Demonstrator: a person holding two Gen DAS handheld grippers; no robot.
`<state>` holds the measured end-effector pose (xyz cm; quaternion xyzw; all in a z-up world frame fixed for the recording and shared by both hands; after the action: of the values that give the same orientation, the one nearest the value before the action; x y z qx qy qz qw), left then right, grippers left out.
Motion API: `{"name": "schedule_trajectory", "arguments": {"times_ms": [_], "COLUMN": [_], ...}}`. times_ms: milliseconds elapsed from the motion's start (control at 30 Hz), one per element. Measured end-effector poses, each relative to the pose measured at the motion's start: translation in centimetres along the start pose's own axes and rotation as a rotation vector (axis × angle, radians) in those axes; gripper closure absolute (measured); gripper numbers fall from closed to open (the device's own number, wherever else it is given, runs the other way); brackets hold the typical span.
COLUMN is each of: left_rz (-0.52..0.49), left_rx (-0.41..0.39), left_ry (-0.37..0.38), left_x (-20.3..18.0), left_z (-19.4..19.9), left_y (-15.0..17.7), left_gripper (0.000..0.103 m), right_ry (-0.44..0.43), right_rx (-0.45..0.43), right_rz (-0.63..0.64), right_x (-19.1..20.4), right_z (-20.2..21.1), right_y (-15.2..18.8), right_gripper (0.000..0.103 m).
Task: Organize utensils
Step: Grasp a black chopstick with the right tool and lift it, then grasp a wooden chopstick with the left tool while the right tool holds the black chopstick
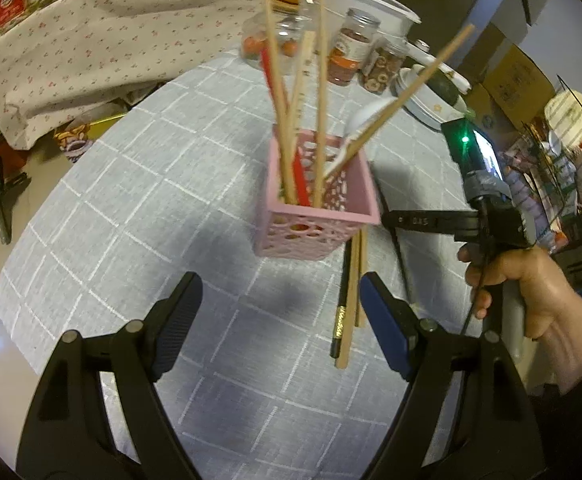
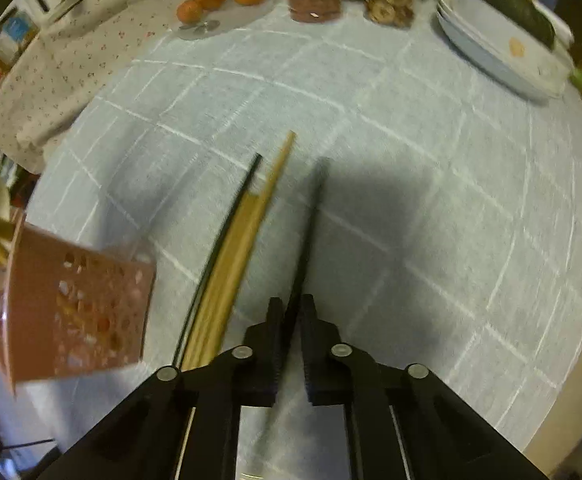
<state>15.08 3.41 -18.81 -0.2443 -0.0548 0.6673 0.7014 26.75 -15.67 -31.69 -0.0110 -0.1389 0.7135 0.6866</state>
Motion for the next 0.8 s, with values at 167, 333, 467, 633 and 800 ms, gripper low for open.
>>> {"name": "schedule_trajectory", "arguments": {"times_ms": [167,333,467,633,800], "left_rz": [-0.081,-0.162,-0.212,-0.292,-0.224], "left_rx": [-0.007,0.000,0.034,0.059,0.090], "left_ry": [-0.019,0.010,0.039,-0.032,-0.078], "left_x": [-2.4,-6.4,-10.0,-14.2,-15.5], "left_z": [0.0,-0.5,-2.2,-6.5,-11.5], "left_y": [0.5,1.1,1.8,0.4,-3.9], "left_gripper": [0.026,0.054,0.066,0.069,0.077], "right_ry": [-0.082,-0.073,-0.109,-0.165,-0.191], "right_rx": [0.004,-0.002,-0.008,-0.018,-0.028], "right_rz": [-0.081,-0.086,-0.107,-0.116,-0.160], "right_x": [-3.1,-5.9,-8.2,-9.8,-12.1], "right_z": [1.9,3.3,4.8,5.9,6.2], "right_y": [1.4,2.7,3.6,4.4,4.4], "right_gripper": [0.097,0.097,0.097,0.097,0.097]}}
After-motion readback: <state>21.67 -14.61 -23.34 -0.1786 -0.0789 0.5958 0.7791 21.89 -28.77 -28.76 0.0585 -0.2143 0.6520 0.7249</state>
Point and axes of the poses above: each gripper's, at about its wrist camera, not at the fingertips, and z roughly against the way its jaws point, x to its left, y to its underside, the point moved 7 cm from there along -z, roughly the way its jaws point, and after that the axes turned 2 degrees about y, right-handed, at the moved point
